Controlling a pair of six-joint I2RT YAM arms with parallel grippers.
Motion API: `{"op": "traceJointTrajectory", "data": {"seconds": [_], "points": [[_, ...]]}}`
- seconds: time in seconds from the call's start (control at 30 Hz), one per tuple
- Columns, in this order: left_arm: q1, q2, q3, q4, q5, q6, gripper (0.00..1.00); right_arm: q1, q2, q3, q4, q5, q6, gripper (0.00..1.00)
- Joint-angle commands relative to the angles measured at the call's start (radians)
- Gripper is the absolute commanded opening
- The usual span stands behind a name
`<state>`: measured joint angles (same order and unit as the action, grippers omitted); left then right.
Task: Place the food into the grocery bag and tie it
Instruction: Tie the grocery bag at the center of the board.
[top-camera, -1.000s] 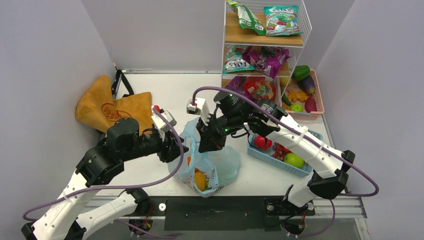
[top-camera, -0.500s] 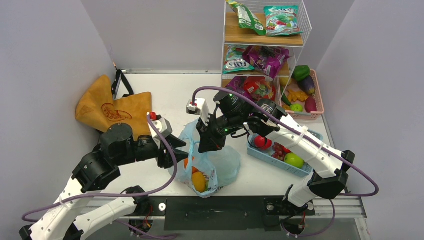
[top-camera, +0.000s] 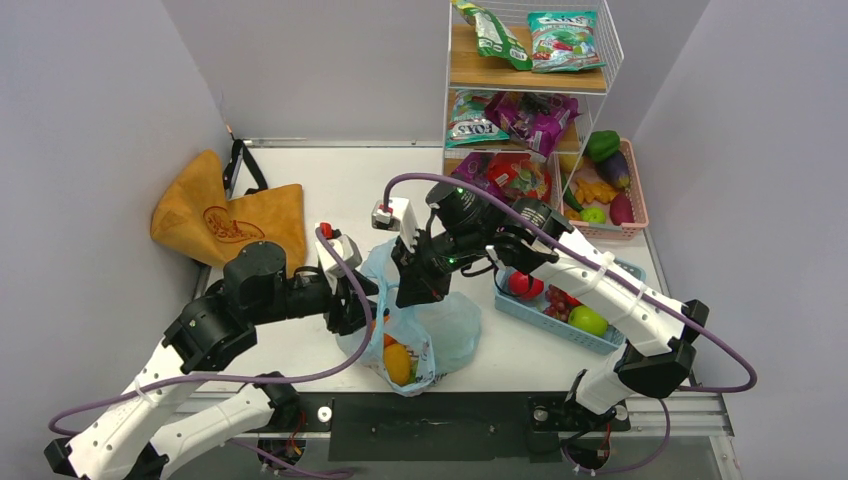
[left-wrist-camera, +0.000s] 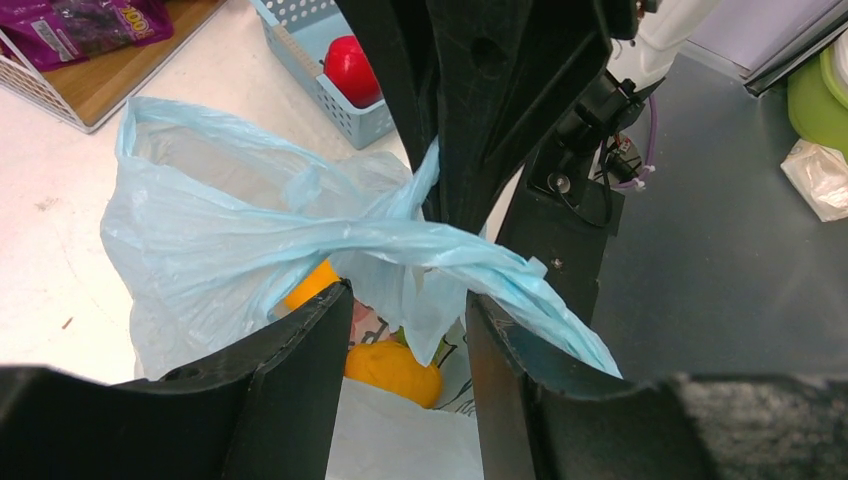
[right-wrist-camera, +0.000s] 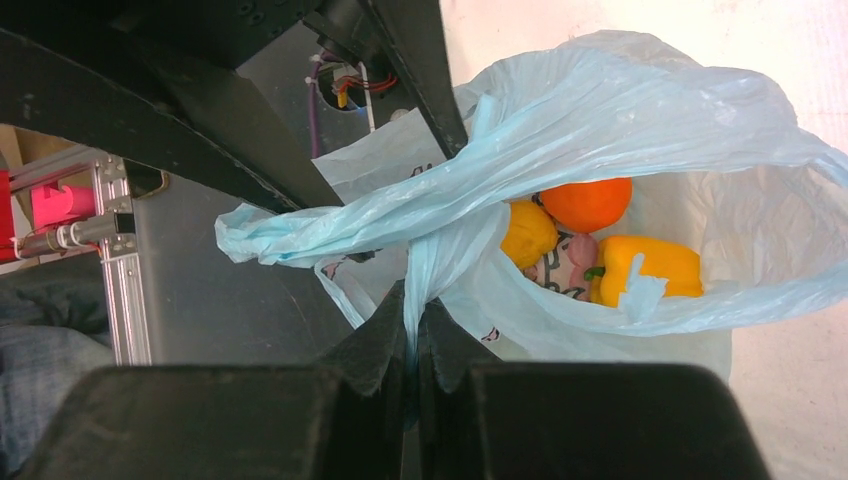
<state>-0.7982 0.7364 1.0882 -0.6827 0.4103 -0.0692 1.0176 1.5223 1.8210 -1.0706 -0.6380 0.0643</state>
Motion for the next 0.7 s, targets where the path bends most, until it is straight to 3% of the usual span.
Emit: {"op": "traceJointTrajectory", "data": {"seconds": [0.0,0.37,0.67], "points": [[-0.007,-0.005,-0.007,0.105,0.0,0.008,0.43,0.013,0.004,0.017,0.042,-0.025,0.005,0.0],[-0.015,-0.005,-0.036,0.161,-0.032,0.001,0.44,0.022,-0.008,0.003,0.049,-0.055,0.012,0.0],[-0.016,-0.014,-0.028,0.113,-0.139,0.033,0.58,0.024,-0.023,-0.018,0.049,-0.066,0.008,0.0]]}}
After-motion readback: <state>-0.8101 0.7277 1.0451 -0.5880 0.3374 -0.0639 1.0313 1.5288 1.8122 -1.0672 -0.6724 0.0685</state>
